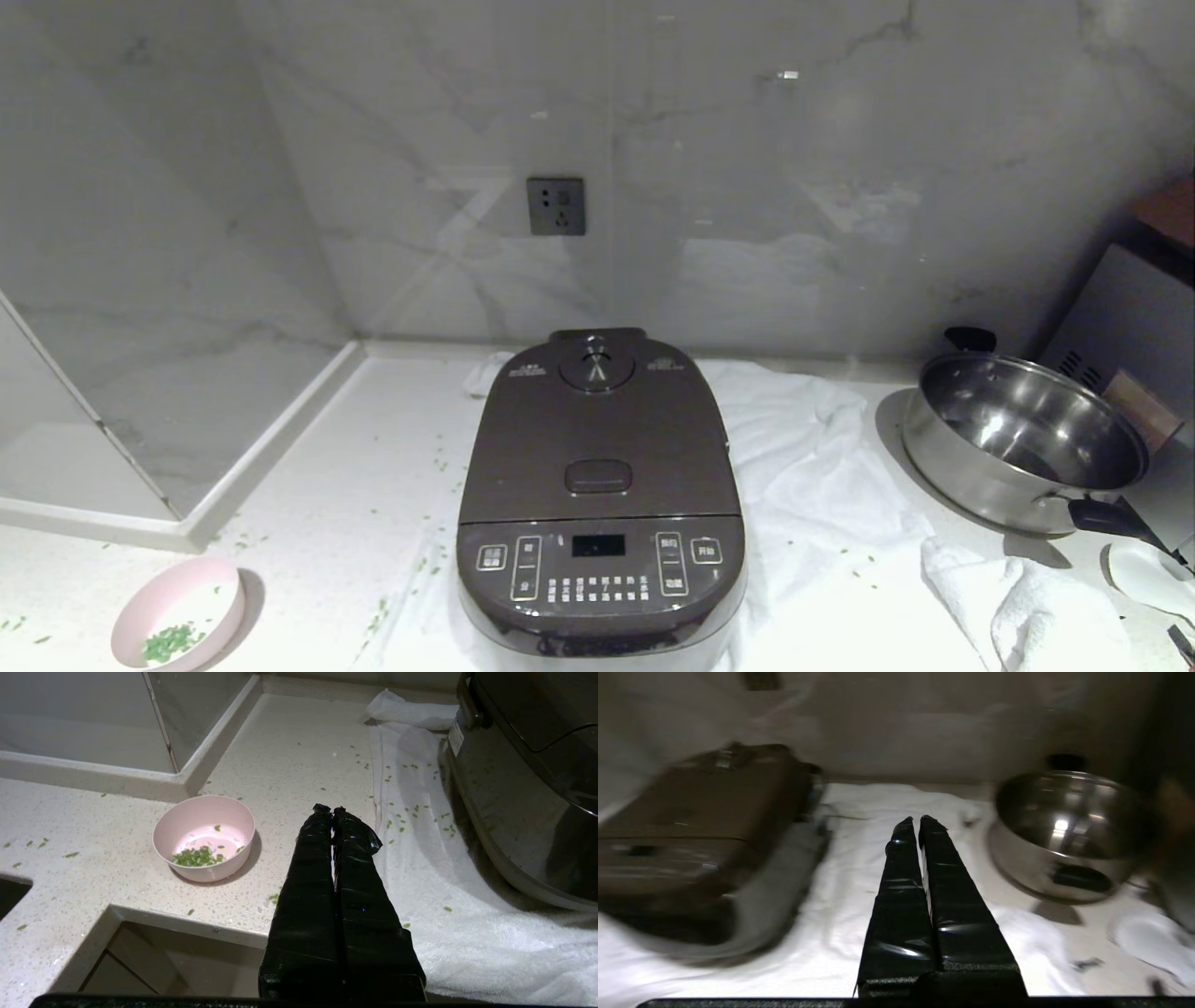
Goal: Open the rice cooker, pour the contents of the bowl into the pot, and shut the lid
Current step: Open the rice cooker
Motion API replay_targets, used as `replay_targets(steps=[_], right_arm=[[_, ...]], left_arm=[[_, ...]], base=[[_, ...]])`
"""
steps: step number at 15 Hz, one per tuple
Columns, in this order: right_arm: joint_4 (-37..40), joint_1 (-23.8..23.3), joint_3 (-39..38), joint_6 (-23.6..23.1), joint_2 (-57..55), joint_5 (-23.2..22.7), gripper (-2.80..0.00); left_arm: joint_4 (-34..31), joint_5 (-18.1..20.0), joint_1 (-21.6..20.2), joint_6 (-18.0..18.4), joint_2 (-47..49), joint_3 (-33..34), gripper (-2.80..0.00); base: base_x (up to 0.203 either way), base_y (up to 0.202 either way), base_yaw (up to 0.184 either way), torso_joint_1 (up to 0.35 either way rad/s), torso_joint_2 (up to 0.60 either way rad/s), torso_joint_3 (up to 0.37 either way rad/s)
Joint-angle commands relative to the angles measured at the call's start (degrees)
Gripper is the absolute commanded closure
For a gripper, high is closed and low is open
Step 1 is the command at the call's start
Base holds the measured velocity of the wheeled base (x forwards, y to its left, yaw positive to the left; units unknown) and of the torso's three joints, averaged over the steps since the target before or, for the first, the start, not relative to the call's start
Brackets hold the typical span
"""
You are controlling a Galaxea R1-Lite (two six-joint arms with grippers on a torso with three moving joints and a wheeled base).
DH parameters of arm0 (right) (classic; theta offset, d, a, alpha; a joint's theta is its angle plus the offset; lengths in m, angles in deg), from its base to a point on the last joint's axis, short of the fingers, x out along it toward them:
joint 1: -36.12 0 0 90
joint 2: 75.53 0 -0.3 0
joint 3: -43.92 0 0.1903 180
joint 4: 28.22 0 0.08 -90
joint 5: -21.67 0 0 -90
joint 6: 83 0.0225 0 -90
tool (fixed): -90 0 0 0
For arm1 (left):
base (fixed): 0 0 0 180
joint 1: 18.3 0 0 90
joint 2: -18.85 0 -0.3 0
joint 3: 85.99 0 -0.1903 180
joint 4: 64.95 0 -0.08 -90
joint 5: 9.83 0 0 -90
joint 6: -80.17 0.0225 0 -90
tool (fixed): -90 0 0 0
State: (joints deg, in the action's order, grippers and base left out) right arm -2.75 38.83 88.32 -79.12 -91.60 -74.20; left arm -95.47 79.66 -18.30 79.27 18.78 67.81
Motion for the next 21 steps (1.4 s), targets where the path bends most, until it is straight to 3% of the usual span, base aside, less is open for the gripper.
replay_targets(steps=[1, 3, 5, 8, 10, 12, 14, 16, 21], right_arm=[[-0.3, 1.8, 9.6, 2.4, -21.1, -6.0, 0.0], [-0.8, 3.9, 17.9, 4.3, -34.6, -9.8, 0.0], [-0.5, 9.0, 26.5, 6.0, -46.9, -10.0, 0.0], [0.1, 26.5, 35.8, 9.3, -58.7, -1.4, 0.0], [0.3, 35.4, 40.6, 10.9, -66.5, 3.4, 0.0], [0.4, 40.9, 44.3, 13.8, -72.5, 5.1, 0.0], [0.4, 44.6, 46.8, 19.0, -77.3, 4.5, 0.0], [0.3, 45.5, 47.8, 22.5, -80.3, 0.6, 0.0], [0.1, 45.5, 49.2, 25.4, -84.9, -5.9, 0.0]], left_arm=[[-0.1, 0.0, 0.0, -0.1, -0.1, 0.0, 0.0], [-0.1, 0.0, 0.0, -0.2, -0.1, 0.0, 0.0], [-0.1, 0.0, 0.0, -0.1, -0.1, 0.0, 0.0], [-0.1, 0.0, 0.0, -0.1, -0.1, 0.0, 0.0], [-0.1, 0.0, 0.0, -0.1, -0.1, 0.0, 0.0], [-0.1, 0.0, 0.0, -0.1, -0.1, 0.0, 0.0], [-0.1, 0.0, 0.0, -0.2, -0.1, 0.0, 0.0], [-0.1, 0.0, 0.0, -0.2, -0.1, 0.0, 0.0], [-0.1, 0.0, 0.0, -0.2, -0.1, 0.0, 0.0]], base=[[0.0, 0.0, 0.0, 0.0, 0.0, 0.0], [0.0, 0.0, 0.0, 0.0, 0.0, 0.0], [0.0, 0.0, 0.0, 0.0, 0.0, 0.0], [0.0, 0.0, 0.0, 0.0, 0.0, 0.0], [0.0, 0.0, 0.0, 0.0, 0.0, 0.0], [0.0, 0.0, 0.0, 0.0, 0.0, 0.0], [0.0, 0.0, 0.0, 0.0, 0.0, 0.0], [0.0, 0.0, 0.0, 0.0, 0.0, 0.0], [0.0, 0.0, 0.0, 0.0, 0.0, 0.0]])
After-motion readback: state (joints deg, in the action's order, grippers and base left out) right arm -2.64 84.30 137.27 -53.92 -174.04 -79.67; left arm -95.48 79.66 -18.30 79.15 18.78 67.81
